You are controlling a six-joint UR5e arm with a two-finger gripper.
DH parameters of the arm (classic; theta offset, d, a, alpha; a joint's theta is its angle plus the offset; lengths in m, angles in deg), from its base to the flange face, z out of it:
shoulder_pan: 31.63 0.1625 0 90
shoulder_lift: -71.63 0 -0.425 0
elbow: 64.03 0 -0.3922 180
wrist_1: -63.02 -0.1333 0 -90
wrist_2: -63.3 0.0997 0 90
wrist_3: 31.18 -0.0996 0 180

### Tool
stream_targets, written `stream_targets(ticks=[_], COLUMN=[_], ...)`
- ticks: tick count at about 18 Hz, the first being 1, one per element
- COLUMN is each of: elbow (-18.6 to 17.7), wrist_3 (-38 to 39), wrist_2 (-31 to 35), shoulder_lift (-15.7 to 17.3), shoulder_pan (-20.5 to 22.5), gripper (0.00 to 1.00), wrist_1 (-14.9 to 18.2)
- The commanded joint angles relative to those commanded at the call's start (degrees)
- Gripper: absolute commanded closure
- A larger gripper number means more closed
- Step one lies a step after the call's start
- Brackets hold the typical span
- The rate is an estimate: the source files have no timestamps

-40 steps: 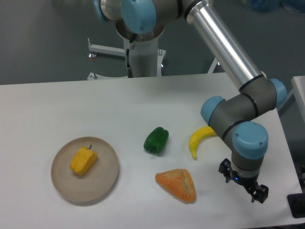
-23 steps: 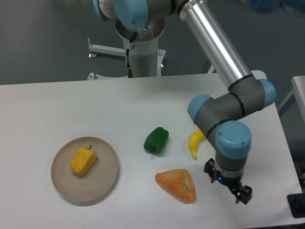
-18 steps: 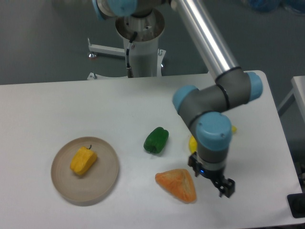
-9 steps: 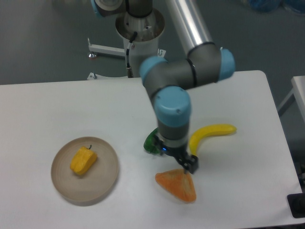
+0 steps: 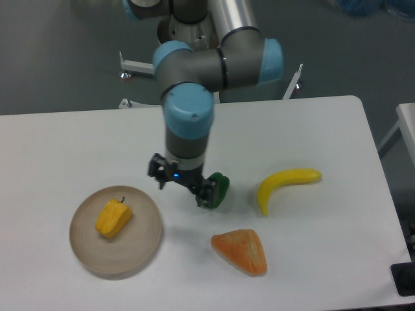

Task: Pick up the yellow pepper from the plate
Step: 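Move the gripper from beside the banana over to the plate, then lower the gripper onto the yellow pepper and close on it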

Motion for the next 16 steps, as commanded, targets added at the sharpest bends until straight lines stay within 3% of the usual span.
stream_targets(ticks=[3,12,16], elbow=[-2.37,-3.26,-4.66], wrist_3=[3.17,3.18,2.22], wrist_2=[0.09,0.53,0.79], shoulder_lift=[-0.53,-3.25,-3.26], shoulder_pan=[-3.08,-7.22,-7.75], gripper=[0.0,0.0,0.0], wrist_1=[-3.88,-5.12,-7.58])
